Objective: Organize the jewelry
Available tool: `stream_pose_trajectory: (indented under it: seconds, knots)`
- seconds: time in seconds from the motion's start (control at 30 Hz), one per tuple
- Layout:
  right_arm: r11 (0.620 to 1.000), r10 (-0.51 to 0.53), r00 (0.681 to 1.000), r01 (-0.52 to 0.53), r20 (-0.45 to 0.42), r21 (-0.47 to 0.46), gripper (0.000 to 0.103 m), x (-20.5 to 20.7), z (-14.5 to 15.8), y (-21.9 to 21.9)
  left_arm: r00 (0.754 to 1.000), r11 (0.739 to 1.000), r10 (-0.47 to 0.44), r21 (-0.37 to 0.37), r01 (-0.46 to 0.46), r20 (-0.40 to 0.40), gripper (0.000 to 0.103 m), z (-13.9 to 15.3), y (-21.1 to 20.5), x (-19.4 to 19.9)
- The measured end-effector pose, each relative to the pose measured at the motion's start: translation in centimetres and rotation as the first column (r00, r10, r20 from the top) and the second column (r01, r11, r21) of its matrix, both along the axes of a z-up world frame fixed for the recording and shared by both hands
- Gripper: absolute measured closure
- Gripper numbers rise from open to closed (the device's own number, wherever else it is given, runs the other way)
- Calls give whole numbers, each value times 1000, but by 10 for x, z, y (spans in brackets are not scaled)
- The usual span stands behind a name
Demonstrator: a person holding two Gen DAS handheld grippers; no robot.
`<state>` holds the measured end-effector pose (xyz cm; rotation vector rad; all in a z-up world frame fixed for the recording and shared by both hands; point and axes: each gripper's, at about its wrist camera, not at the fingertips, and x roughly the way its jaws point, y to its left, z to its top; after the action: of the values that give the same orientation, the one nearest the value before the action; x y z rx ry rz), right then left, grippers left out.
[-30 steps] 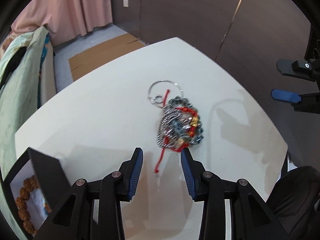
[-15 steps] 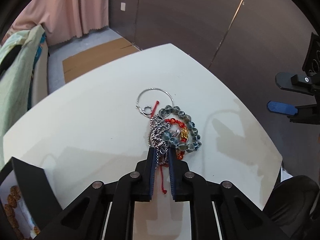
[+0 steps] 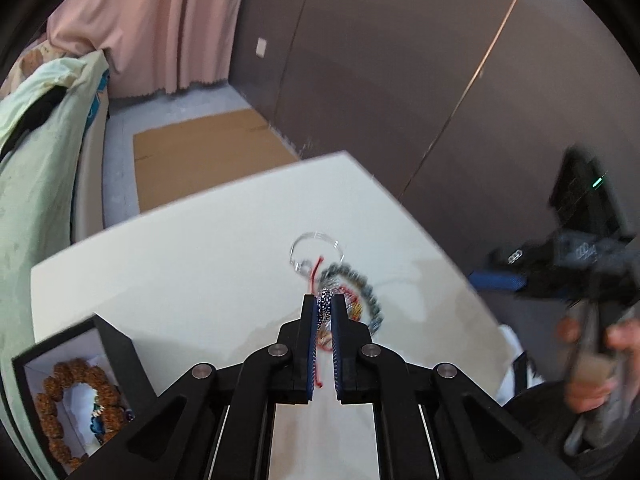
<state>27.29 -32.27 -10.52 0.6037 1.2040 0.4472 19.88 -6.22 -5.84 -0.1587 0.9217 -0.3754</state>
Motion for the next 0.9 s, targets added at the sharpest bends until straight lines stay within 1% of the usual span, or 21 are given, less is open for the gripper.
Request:
stream_pose_trajectory:
  seconds: [0.07,0.1,0.13,0.3,0.33,0.37,0.43,0.5,0.57,0.63,0.7,0.77,0.8,0.87,0.9]
  knots:
    - [1000,16,1000,-16,-7,-1,28,1,-2,6,999,1000,9,-16,-8,38,97,15,1,-4]
    - [1000,23,1000,-23,-11,1,32,2,-3,9,999,1000,11,-26,-10,50,102,21,2,-4]
    - [1000,29,999,-29,-19,1,35,4,-6,12,998,999,15,-41,-13,64,101,28,5,-6]
    - [998,60,997,-62,-51,-23,38,10,-17,29,991,998,36,-57,-29,126,101,54,11,-11]
    - [997,73,996,-75,-53,-31,42,11,-18,34,990,997,45,-63,-37,136,101,60,14,-13]
    - [995,85,995,-87,-54,-41,44,12,-19,39,988,997,52,-67,-42,142,101,64,16,-14]
    - [991,103,993,-107,-52,-82,47,14,-21,48,985,996,66,-77,-55,157,101,74,21,-16]
    - [982,116,992,-121,-40,-146,48,15,-21,57,982,994,78,-84,-65,171,101,83,25,-16]
    - [968,133,991,-136,-25,-209,53,17,-21,66,979,994,85,-80,-71,185,101,92,26,-17]
    - [960,144,989,-144,-21,-240,58,18,-22,72,975,995,88,-72,-75,205,101,103,28,-20]
    - [950,155,988,-155,-20,-271,61,19,-25,79,969,994,93,-71,-79,227,101,115,28,-23]
    - [935,168,986,-158,6,-317,63,19,-22,84,964,994,97,-70,-82,249,101,126,28,-25]
    - [925,177,984,-161,16,-344,66,18,-22,88,961,994,99,-69,-84,258,101,130,28,-27]
    - [896,196,980,-163,39,-414,76,17,-21,96,955,994,102,-62,-88,279,101,141,28,-30]
    - [877,215,976,-172,45,-449,90,16,-21,100,951,994,105,-58,-92,290,101,147,28,-31]
